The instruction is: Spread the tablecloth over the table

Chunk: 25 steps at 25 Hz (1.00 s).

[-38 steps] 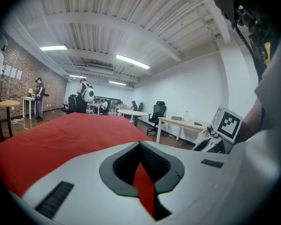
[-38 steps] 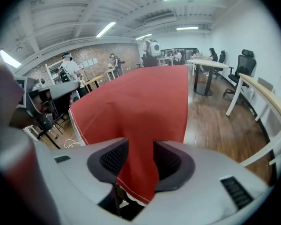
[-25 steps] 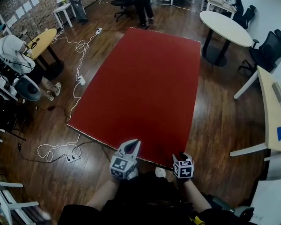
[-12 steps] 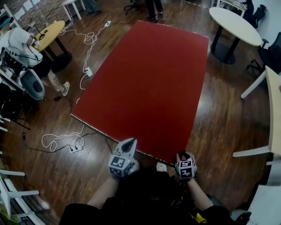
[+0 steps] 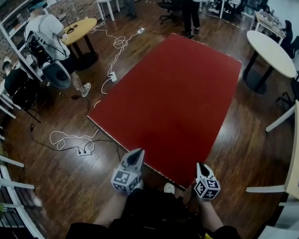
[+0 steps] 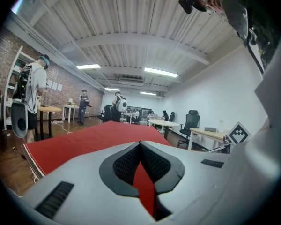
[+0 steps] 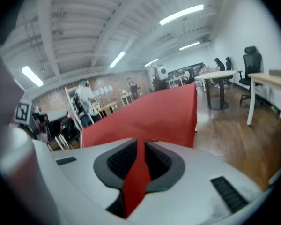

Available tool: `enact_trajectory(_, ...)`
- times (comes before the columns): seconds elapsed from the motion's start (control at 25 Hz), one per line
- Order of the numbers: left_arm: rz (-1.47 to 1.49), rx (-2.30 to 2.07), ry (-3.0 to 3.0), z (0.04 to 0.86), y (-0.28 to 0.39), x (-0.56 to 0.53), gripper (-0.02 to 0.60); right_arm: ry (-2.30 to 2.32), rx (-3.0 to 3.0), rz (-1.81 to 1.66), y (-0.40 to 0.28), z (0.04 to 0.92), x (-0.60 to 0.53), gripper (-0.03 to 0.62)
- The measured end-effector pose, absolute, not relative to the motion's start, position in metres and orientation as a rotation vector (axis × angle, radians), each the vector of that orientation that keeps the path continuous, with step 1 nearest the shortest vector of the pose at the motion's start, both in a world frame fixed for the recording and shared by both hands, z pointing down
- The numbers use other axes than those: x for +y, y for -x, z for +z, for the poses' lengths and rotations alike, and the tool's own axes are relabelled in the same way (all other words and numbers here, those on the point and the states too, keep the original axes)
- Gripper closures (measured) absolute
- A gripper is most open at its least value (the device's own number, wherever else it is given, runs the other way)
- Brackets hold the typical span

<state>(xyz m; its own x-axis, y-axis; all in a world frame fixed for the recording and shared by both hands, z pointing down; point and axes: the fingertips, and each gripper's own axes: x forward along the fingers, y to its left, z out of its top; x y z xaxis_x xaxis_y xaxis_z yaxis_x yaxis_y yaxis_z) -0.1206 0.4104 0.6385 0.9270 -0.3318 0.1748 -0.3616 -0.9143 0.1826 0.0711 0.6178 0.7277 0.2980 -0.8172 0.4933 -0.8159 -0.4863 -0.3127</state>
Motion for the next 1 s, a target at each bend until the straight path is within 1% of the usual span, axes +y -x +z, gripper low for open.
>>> enact_trajectory(0.04, 0.170, -0.552, -2.878, 0.629, 0.126, 0.400, 0.581, 2.455, 1.576, -0.880, -0.077, 0.710, 0.608, 0.574)
enact_trajectory(0.08, 0.132, -0.578, -2.876, 0.620, 0.133, 0.388, 0.581, 2.385, 1.565, -0.807, -0.081, 0.694, 0.599, 0.586)
enact_trajectory(0.2, 0.036, -0.603, -2.837, 0.597, 0.155, 0.360, 0.581, 2.252, 1.518, -0.660, -0.081, 0.661, 0.587, 0.588)
enact_trajectory(0.36, -0.054, -0.533, -2.844, 0.585, 0.189, 0.342, 0.581, 2.281, 1.478, -0.531, -0.054, 0.629, 0.580, 0.588)
enact_trajectory(0.52, -0.068, -0.409, -2.912, 0.569, 0.213, 0.329, 0.581, 2.361, 1.475, -0.411, -0.007, 0.605, 0.557, 0.588)
enact_trajectory(0.68, -0.098, -0.270, -2.930, 0.565, 0.248, 0.305, 0.581, 2.414, 1.425, -0.359, 0.066, 0.606, 0.536, 0.588)
enact_trajectory(0.88, -0.104, -0.109, -2.898, 0.555, 0.274, 0.291, 0.581, 2.554, 1.340, -0.223, 0.131, 0.570, 0.544, 0.588)
enact_trajectory(1.0, -0.088, -0.087, -2.911, 0.553, 0.290, 0.293, 0.581, 2.634, 1.340, -0.175, 0.158, 0.555, 0.557, 0.589)
